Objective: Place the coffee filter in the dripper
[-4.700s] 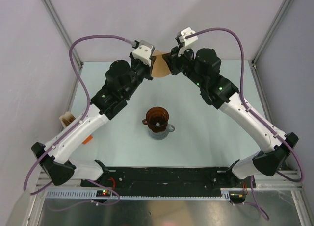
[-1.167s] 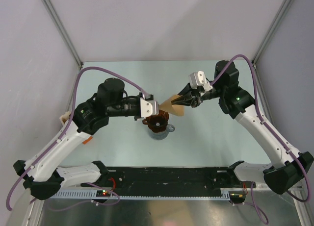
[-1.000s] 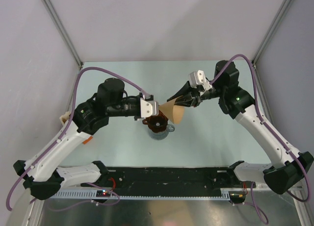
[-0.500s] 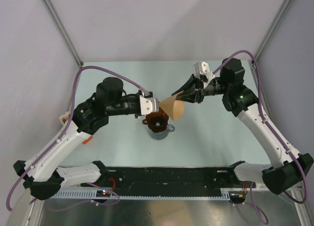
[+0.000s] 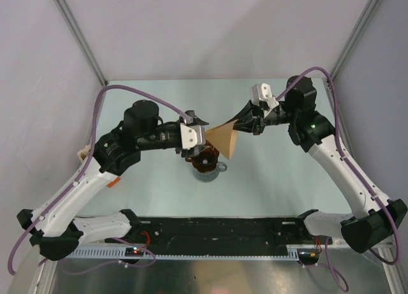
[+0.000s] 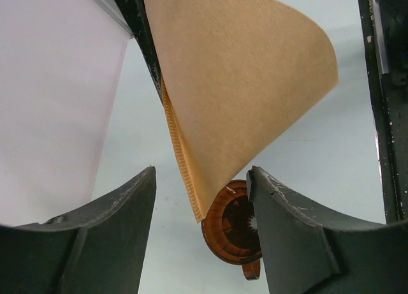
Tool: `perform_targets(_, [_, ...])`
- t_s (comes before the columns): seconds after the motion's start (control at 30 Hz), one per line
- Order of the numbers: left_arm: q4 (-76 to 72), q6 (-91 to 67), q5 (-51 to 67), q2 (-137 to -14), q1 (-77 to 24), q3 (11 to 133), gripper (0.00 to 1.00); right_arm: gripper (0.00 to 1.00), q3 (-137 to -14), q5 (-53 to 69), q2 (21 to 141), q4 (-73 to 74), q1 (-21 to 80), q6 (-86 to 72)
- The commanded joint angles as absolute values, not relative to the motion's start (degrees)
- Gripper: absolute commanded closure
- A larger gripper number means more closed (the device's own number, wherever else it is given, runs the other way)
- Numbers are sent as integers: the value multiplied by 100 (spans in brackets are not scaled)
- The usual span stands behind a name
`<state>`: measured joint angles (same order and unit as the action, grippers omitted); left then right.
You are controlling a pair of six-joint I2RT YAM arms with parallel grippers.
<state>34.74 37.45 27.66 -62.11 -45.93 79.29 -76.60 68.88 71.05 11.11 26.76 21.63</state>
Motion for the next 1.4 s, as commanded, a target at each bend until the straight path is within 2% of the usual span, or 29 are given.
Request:
perform_targets(0.0, [3328, 3615, 2952, -6138, -4568, 7958, 34, 100, -7797, 6911, 7057, 1368, 2791, 2749])
perform_targets(0.1, [3355, 3570, 2987, -6200, -4563, 7991, 36, 100, -7800, 6887, 7062, 1388, 2850, 2868])
perform_targets(0.4, [3391, 3552, 3033, -6341, -4564, 8070, 56, 100, -7798, 6891, 7011, 1514, 2943, 2899])
perform_targets(0.53, [3389, 3554, 3059, -6333, -4564, 8070, 61, 100, -7804, 6885, 7006, 1642, 2945, 2955])
perform_targets(0.6, [3387, 3543, 3074, -6327, -4560, 8073, 59, 100, -7798, 6872, 7012, 1648, 2940, 2938])
perform_targets(0.8, [3394, 3587, 3013, -6255, -4558, 8004, 41, 100, -7797, 6868, 7083, 1391, 2848, 2460])
perform_targets(0.9, [3400, 3653, 2870, -6239, -4555, 7911, 38, 100, -7803, 6912, 7112, 1176, 2792, 2137])
perform_targets(1.0, [3394, 3680, 2815, -6240, -4554, 7851, 41, 100, -7801, 6952, 7108, 1149, 2779, 2085])
perform_targets(1.2, [3394, 3507, 3089, -6257, -4438, 7909, 55, 100, -7797, 6936, 7090, 1389, 2786, 2299])
perform_targets(1.37, [3392, 3293, 3370, -6271, -4303, 8013, 58, 100, -7798, 6942, 7106, 1485, 2783, 2369])
